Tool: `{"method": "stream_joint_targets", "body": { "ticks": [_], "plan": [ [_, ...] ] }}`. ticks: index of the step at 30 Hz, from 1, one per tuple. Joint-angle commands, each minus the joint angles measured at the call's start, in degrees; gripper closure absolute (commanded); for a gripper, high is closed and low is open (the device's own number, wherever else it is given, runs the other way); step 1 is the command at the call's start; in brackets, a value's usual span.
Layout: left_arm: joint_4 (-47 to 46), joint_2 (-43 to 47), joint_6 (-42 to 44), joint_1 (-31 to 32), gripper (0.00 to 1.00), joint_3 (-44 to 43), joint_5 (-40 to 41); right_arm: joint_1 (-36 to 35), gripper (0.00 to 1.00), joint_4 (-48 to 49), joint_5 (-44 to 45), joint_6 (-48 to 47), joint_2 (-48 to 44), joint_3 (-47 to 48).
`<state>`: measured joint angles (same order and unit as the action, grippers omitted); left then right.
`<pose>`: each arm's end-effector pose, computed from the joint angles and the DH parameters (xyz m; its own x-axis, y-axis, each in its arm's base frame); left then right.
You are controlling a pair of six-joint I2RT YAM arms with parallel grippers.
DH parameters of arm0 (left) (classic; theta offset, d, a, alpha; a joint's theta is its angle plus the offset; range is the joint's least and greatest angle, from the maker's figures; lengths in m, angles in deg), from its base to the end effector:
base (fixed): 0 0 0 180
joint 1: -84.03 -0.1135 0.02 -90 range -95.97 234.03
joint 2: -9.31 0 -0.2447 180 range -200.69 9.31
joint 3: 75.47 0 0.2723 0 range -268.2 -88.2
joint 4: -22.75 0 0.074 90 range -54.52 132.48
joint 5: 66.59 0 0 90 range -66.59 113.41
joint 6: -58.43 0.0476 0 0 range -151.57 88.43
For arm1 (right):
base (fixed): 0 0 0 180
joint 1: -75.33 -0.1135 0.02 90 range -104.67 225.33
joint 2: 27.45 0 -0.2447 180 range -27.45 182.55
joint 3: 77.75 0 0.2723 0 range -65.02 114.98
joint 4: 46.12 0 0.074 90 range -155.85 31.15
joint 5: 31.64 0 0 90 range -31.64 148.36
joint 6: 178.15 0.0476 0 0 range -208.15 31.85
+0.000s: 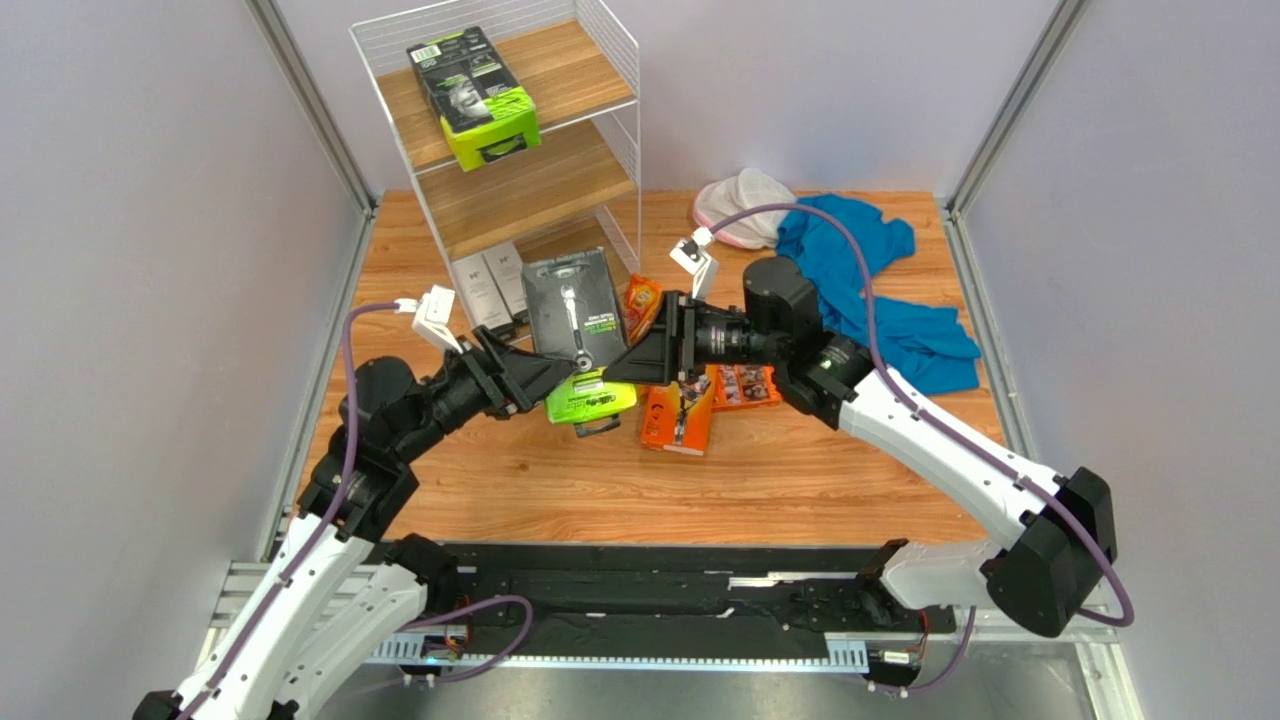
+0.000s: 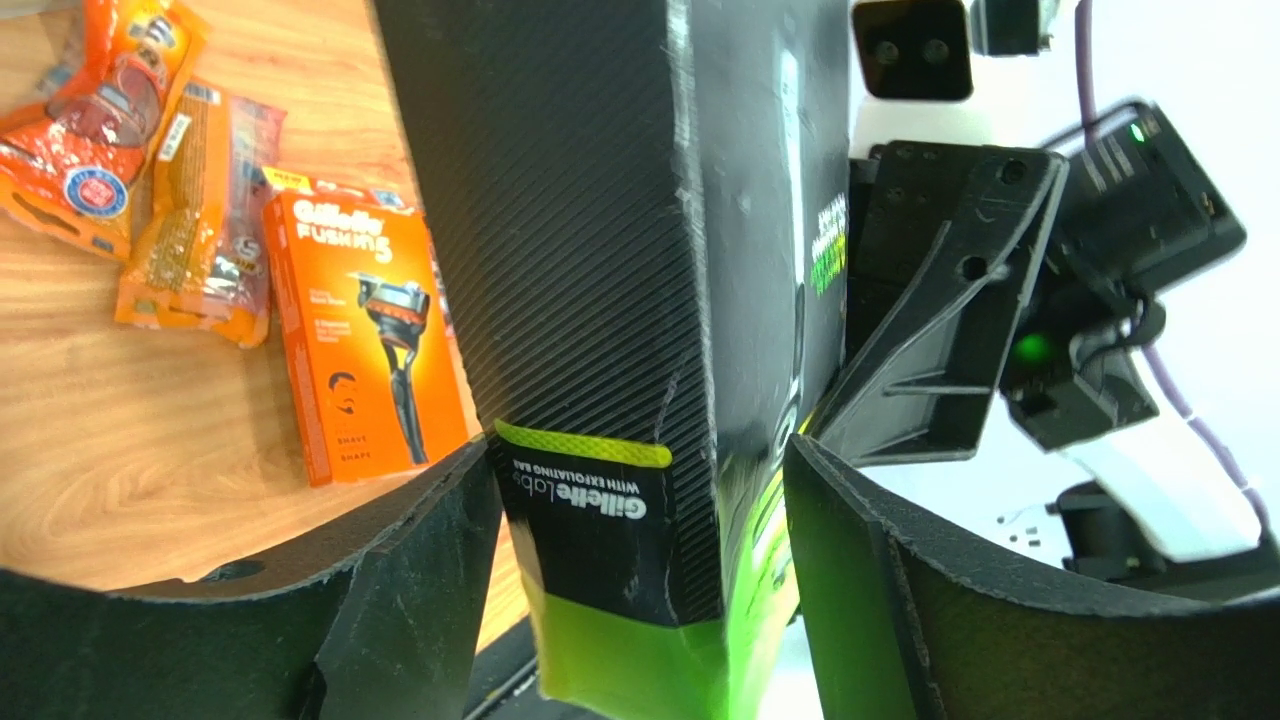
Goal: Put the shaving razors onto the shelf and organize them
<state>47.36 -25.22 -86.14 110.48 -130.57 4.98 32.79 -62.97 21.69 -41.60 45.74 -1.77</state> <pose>0.1654 -0.0991 0.3395 -0.6110 -0.5595 -0.5601 0.3573 0.4365 -0.8257 0.2239 0.2441 0.3337 -0.8267 0.0317 -0.5618 -0.5365 0.2563 0.8040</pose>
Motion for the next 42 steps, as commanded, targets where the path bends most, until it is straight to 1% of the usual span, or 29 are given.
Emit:
{"method": "stream_joint_targets", "body": {
  "ticks": [1, 5, 9, 12, 13, 14, 15, 16, 18, 19, 21, 22, 23, 24, 27, 28, 29, 30, 31, 32, 34, 35, 36, 37, 38, 39, 40, 41, 42],
  "plan": [
    [-5.9, 2.26, 3.49, 0.09, 0.23, -1.14, -1.87, -0.87, 1.0, -9.84, -13.25, -10.58, 1.34, 6.18],
    [-5.73, 3.85, 4.47, 0.09, 0.2, -1.23, -1.96, -0.61, 1.0, -13.54, -16.33, -14.81, 0.99, 7.51],
    [-9.14, 4.64, 5.08, 0.09, 0.13, -0.17, -3.53, -0.61, 1.0, -15.13, -18.78, -16.65, 0.12, 6.98],
    [-11.43, 3.41, 5.0, 0.09, 0.14, 0.18, -6.96, -0.43, 1.0, -15.39, -21.59, -17.97, -0.24, 6.63],
    [-11.44, 2.1, 4.3, 0.09, 0.17, 0.27, -8.18, -0.52, 1.0, -15.57, -22.3, -18.24, -0.15, 6.63],
    [-13.53, 1.4, 3.86, 0.09, 0.19, 0.44, -10.46, -0.52, 1.0, -15.74, -23.35, -18.68, -0.06, 7.15],
    [-15.12, 0.69, 3.33, 0.09, 0.22, 0.53, -11.7, -0.52, 1.0, -16.79, -23.8, -19.81, 0.29, 7.68],
    [-15.74, -0.62, 3.15, 0.09, 0.3, 0.62, -12.75, -0.43, 1.0, -17.23, -24.06, -20.35, 0.55, 8.12],
    [-17.14, -1.68, 3.06, 0.09, 0.4, 0.71, -15.39, -0.43, 1.0, -19.33, -24.59, -21.4, 1.51, 10.13],
    [-17.41, -2.47, 3.06, 0.09, 0.52, 0.54, -16.01, -0.43, 1.0, -19.69, -24.59, -22.19, 1.78, 10.58],
    [-16.72, -2.92, 3.58, 0.09, 0.65, 0.18, -17.6, 0.18, 1.0, -21.01, -23.72, -22.81, 2.39, 11.81],
    [-16.19, -3.09, 3.85, 0.09, 0.78, -0.17, -17.95, 0.44, 1.0, -21.19, -23.72, -22.81, 2.57, 12.16],
    [-15.66, -3.01, 4.29, 0.09, 0.86, -0.34, -18.04, 1.05, 1.0, -21.19, -23.28, -22.73, 2.66, 12.25],
    [-14.01, -2.92, 4.9, 0.09, 1.0, -0.43, -17.86, 1.32, 1.0, -21.19, -22.75, -22.64, 2.66, 12.43],
    [-12.15, -1.96, 5.17, 0.09, 1.0, -0.44, -15.94, 2.55, 0.99, -20.93, -19.51, -21.76, 1.79, 12.17],
    [-12.06, -0.91, 4.74, 0.09, 1.0, 0.26, -13.75, 3.08, 0.97, -20.84, -18.37, -21.32, 1.43, 11.56],
    [-10.4, -0.37, 4.21, 0.09, 1.0, 0.53, -12.25, 3.95, 0.92, -19.01, -15.66, -18.88, 0.04, 10.42],
    [-10.65, 0.67, 2.99, 0.09, 1.0, 0.71, -10.41, 4.4, 0.9, -16.99, -14.67, -17.21, -0.93, 8.76],
    [-11.34, 1.12, 2.02, 0.09, 1.0, 1.58, -7.69, 4.84, 0.85, -15.15, -12.92, -15.01, -2.16, 5.43],
    [-11.53, 1.39, 0.96, 0.09, 1.0, 1.76, -5.84, 5.36, 0.62, -11.47, -7.42, -10.73, -5.48, 3.4],
    [-14.16, 1.39, -1.15, 0.09, 1.0, 1.94, -1.02, 5.8, 0.42, -7.59, -3.43, -6.4, -9.01, -0.73],
    [-14.6, 1.13, -2.03, 0.09, 1.0, 1.68, 0.58, 5.89, 0.25, -4.35, 1.98, -4.29, -13.12, -4.76],
    [-15.04, -0.01, -3.08, 0.09, 1.0, 1.33, 1.99, 5.89, 0.2, -2.66, 4.3, 0.26, -15.07, -7.06],
    [-15.39, -0.8, -3.61, 0.09, 1.0, 0.37, 4.79, 5.89, 0.15, -0.39, 6.06, 2.48, -17.09, -9.17],
    [-17.05, -1.68, -5.1, 0.09, 1.0, -0.08, 5.68, 5.89, 0.13, 4.25, 9.91, 5.63, -21.2, -14.06],
    [-18.02, -3.69, -6.16, 0.09, 1.0, -0.34, 6.74, 5.89, 0.12, 7.95, 11.51, 10.54, -23.16, -16.37],
    [-18.9, -4.84, -6.95, 0.09, 1.0, -1.13, 8.4, 5.98, 0.1, 10.51, 13.18, 13.11, -25.09, -18.4],
    [-20.82, -5.81, -8.87, 0.09, 1.0, -1.4, 9.03, 5.98, 0.09, 14.45, 17.37, 15.22, -28.68, -22.68],
    [-22.15, -7.73, -9.76, 0.09, 1.0, -1.92, 9.38, 5.9, 0.08, 17.01, 18.9, 19.16, -30.19, -24.55]
  ]
}}
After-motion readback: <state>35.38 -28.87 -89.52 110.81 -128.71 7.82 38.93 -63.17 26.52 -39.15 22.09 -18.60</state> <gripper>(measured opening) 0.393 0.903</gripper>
